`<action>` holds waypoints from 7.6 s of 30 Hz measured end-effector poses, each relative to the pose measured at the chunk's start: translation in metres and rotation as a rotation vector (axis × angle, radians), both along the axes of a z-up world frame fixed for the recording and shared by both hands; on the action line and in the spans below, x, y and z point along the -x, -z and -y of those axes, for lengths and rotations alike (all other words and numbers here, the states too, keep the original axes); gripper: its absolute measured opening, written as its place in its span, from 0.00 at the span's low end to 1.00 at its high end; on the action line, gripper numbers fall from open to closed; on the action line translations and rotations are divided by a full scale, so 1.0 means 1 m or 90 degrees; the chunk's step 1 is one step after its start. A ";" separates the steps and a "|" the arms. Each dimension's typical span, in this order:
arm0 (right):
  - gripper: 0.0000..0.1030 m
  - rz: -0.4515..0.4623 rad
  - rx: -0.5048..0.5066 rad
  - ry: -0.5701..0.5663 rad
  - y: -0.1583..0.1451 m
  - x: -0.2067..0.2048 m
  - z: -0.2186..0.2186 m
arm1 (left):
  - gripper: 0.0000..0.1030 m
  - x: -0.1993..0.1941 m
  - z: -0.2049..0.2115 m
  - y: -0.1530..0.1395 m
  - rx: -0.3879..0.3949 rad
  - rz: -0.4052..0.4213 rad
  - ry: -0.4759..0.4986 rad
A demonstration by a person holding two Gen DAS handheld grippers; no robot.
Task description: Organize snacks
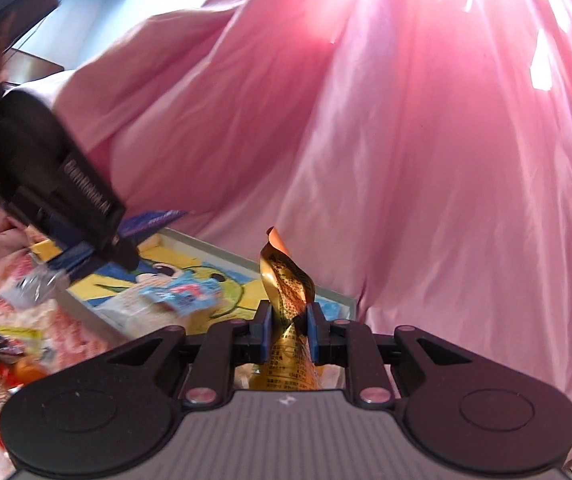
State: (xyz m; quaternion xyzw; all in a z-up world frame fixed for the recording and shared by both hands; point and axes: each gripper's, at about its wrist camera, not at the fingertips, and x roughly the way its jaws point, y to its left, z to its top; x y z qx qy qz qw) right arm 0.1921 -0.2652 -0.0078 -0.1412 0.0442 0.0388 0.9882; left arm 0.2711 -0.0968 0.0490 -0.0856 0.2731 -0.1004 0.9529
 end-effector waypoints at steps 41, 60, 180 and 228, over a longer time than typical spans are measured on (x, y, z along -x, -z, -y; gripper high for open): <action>0.62 -0.108 -0.162 -0.024 0.011 -0.087 0.040 | 0.66 -0.076 0.045 0.014 -0.054 -0.010 -0.020; 1.00 0.039 -0.190 -0.014 -0.042 -0.007 0.031 | 0.95 0.029 -0.015 -0.042 0.017 0.135 -0.092; 0.76 -0.459 0.137 -0.396 0.083 0.025 -0.082 | 0.49 0.058 -0.136 0.119 -0.126 -0.220 0.146; 0.70 -0.418 -0.007 -0.229 0.102 0.086 -0.058 | 0.47 0.135 -0.104 0.124 -0.102 -0.214 0.066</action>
